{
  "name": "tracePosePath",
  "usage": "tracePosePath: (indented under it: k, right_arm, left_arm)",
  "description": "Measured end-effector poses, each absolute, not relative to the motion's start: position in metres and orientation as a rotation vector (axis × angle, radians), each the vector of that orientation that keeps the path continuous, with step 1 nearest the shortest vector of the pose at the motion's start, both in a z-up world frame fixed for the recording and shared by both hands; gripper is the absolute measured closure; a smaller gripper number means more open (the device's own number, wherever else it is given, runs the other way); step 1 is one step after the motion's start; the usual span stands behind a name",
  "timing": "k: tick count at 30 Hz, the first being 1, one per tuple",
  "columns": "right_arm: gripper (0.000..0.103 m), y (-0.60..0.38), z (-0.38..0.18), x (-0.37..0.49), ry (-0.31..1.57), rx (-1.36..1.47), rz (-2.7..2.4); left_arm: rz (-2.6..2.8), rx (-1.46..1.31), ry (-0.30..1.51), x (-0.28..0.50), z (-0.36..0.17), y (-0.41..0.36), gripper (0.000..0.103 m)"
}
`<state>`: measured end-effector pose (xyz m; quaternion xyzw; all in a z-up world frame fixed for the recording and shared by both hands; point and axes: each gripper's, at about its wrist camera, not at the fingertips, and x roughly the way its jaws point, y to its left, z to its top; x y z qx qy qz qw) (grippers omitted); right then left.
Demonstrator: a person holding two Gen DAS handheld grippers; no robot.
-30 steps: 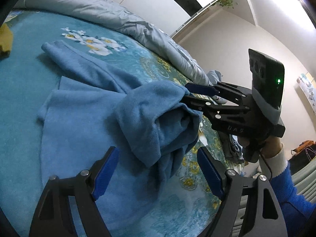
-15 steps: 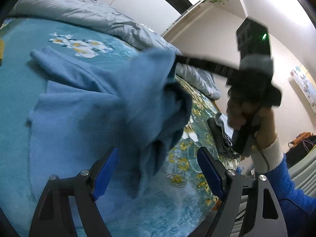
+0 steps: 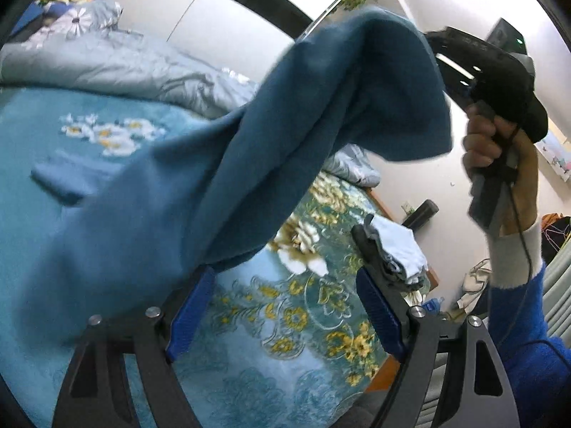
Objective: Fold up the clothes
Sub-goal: 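Grasp the sweatshirt with the right gripper while the left gripper lifts it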
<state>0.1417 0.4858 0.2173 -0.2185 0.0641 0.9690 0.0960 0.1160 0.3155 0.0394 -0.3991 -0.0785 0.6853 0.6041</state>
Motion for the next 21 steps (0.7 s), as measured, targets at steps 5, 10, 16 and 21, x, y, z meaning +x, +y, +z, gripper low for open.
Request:
tracePosePath:
  k: [5, 10, 16, 21]
  right_arm:
    - [0.099, 0.473, 0.273, 0.174, 0.075, -0.532, 2.816]
    - [0.100, 0.453, 0.309, 0.194, -0.024, -0.492, 2.758]
    - [0.100, 0.434, 0.335, 0.199, -0.042, -0.474, 2.712]
    - [0.100, 0.430, 0.341, 0.199, -0.016, -0.469, 2.708]
  left_arm:
    - [1.581, -0.857, -0.194, 0.123, 0.062, 0.311, 0.021]
    - [1.543, -0.791, -0.151, 0.148, 0.076, 0.321, 0.020]
    - [1.661, -0.702, 0.068, 0.176, 0.077, 0.357, 0.020]
    - [1.724, -0.661, 0.181, 0.190, 0.068, 0.373, 0.042]
